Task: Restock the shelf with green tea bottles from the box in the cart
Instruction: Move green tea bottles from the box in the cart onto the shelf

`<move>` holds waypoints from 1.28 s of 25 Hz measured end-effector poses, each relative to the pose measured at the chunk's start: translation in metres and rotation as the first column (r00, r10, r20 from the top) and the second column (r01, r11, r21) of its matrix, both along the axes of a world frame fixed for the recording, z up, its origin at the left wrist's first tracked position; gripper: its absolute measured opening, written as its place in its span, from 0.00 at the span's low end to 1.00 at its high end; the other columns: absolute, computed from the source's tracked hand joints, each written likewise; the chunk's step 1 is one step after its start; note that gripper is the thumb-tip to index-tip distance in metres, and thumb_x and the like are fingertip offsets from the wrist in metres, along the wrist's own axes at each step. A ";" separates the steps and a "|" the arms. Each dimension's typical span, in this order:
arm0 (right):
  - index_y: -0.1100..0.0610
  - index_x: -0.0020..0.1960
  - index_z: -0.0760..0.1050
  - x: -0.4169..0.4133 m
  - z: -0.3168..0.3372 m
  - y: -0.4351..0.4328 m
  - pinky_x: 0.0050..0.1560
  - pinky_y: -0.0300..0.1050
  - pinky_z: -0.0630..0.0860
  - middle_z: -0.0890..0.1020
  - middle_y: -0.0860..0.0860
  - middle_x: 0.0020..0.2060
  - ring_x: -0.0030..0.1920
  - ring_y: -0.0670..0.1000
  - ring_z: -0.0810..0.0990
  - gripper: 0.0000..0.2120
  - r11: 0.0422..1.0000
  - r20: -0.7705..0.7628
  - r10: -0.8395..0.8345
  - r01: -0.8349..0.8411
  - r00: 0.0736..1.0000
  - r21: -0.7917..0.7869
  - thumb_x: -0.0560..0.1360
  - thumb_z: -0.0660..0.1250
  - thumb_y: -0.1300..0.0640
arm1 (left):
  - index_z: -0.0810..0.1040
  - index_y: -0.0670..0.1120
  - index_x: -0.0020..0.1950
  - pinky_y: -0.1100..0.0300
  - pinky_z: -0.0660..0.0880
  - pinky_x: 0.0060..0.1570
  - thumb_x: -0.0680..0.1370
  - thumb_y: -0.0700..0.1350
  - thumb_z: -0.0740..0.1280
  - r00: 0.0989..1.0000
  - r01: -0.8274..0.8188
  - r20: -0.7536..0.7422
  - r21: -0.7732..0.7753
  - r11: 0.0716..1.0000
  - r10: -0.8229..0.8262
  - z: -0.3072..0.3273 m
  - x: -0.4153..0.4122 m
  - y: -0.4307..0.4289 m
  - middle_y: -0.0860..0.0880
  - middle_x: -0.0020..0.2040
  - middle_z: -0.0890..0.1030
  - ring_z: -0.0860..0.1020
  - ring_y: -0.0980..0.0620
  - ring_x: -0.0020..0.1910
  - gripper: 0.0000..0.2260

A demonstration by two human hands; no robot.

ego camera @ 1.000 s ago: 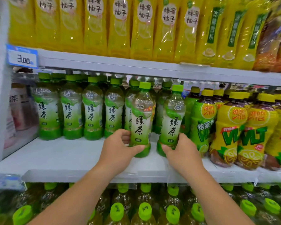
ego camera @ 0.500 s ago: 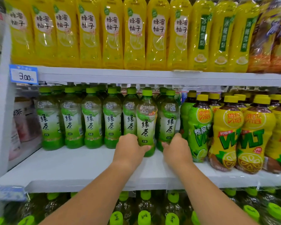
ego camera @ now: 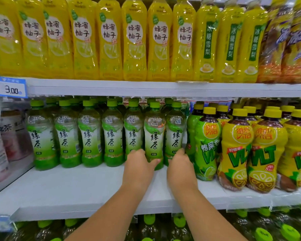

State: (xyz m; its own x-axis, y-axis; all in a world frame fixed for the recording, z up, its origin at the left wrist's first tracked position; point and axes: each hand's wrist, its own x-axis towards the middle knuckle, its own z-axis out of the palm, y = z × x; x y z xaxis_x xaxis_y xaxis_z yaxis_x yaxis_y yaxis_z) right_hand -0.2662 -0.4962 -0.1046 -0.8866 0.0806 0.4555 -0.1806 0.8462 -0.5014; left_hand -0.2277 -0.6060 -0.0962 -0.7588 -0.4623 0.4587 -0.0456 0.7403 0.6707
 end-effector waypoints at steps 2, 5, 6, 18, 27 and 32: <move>0.62 0.68 0.64 -0.004 -0.001 -0.001 0.54 0.46 0.76 0.79 0.57 0.60 0.58 0.56 0.81 0.17 0.999 0.001 -0.014 0.014 1.000 0.041 0.81 0.61 0.62 | 0.76 0.43 0.40 0.60 0.66 0.31 0.73 0.57 0.75 1.000 -0.008 0.017 -0.053 0.999 0.009 0.001 0.000 0.003 0.46 0.39 0.78 0.74 0.50 0.34 0.18; 0.63 0.70 0.63 -0.009 -0.001 -0.002 0.57 0.46 0.75 0.78 0.57 0.61 0.61 0.55 0.78 0.19 0.998 0.010 -0.014 0.014 1.000 0.062 0.80 0.61 0.63 | 0.75 0.44 0.41 0.59 0.69 0.34 0.75 0.57 0.73 0.999 0.001 0.053 -0.100 0.995 0.004 0.006 -0.001 0.005 0.48 0.37 0.77 0.74 0.51 0.34 0.17; 0.63 0.70 0.63 -0.011 -0.001 -0.003 0.57 0.45 0.75 0.77 0.57 0.62 0.61 0.55 0.78 0.19 0.997 0.007 -0.015 0.014 1.000 0.070 0.80 0.62 0.63 | 0.74 0.44 0.42 0.59 0.69 0.35 0.76 0.57 0.72 0.998 0.007 0.059 -0.113 0.994 0.000 0.007 -0.001 0.004 0.48 0.38 0.77 0.74 0.50 0.35 0.17; 0.60 0.64 0.68 -0.010 -0.001 -0.004 0.54 0.46 0.76 0.76 0.56 0.59 0.57 0.55 0.80 0.13 1.000 0.010 -0.030 0.030 1.000 -0.009 0.80 0.63 0.60 | 0.68 0.45 0.39 0.59 0.68 0.36 0.76 0.58 0.72 0.996 -0.017 0.089 -0.147 0.989 0.030 0.011 -0.007 0.006 0.51 0.33 0.71 0.73 0.48 0.36 0.19; 0.62 0.67 0.68 -0.016 -0.002 0.000 0.59 0.48 0.73 0.71 0.58 0.65 0.62 0.58 0.77 0.17 0.998 0.002 -0.003 0.003 1.000 -0.063 0.81 0.63 0.56 | 0.70 0.48 0.41 0.58 0.68 0.35 0.79 0.62 0.65 0.987 -0.097 0.090 -0.306 0.947 0.130 0.006 -0.005 0.011 0.52 0.36 0.74 0.75 0.48 0.37 0.19; 0.61 0.67 0.68 -0.016 -0.001 0.000 0.58 0.49 0.74 0.72 0.58 0.63 0.60 0.57 0.78 0.17 0.998 0.003 -0.004 0.004 1.000 -0.062 0.81 0.63 0.55 | 0.71 0.49 0.43 0.58 0.70 0.36 0.79 0.62 0.64 0.989 -0.104 0.067 -0.310 0.945 0.131 0.002 -0.008 0.010 0.50 0.42 0.80 0.81 0.47 0.44 0.18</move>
State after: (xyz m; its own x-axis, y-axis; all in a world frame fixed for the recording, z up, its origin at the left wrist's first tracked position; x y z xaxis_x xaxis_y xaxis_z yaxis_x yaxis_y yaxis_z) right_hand -0.2822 -0.4964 -0.1057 -0.8877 0.1121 0.4466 -0.1757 0.8140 -0.5537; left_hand -0.2352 -0.5958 -0.0937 -0.7502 -0.3984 0.5277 -0.1915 0.8948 0.4034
